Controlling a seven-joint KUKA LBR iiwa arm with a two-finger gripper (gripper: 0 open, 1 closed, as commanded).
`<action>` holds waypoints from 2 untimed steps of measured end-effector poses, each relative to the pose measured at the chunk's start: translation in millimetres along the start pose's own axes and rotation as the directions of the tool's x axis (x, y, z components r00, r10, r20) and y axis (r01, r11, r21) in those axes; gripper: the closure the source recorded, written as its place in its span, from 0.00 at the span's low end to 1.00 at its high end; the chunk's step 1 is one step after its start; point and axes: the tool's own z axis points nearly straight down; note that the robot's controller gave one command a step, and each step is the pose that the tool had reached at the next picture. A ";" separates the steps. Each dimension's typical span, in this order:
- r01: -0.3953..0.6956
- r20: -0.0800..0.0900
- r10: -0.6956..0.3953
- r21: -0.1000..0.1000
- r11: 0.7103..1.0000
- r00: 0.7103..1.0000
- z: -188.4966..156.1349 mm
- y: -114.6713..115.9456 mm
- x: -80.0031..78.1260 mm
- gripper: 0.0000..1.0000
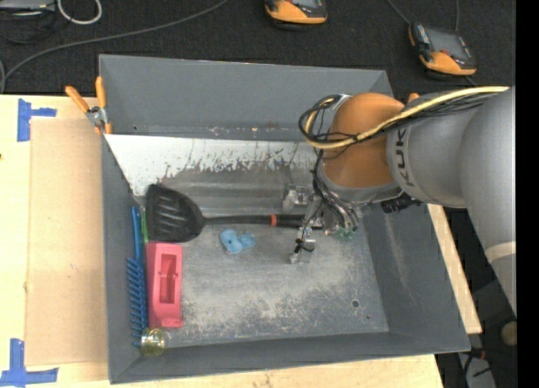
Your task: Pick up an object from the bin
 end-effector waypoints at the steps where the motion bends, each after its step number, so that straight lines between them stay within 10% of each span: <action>1: 0.014 -0.003 -0.014 0.000 1.000 1.000 0.3 0.6 -0.2 1.00; 2: 0.014 -0.003 -0.014 0.000 1.000 1.000 0.2 0.6 -0.2 1.00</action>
Offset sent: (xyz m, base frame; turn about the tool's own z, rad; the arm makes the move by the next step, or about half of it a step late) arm 0.0000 0.0000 0.0000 0.0000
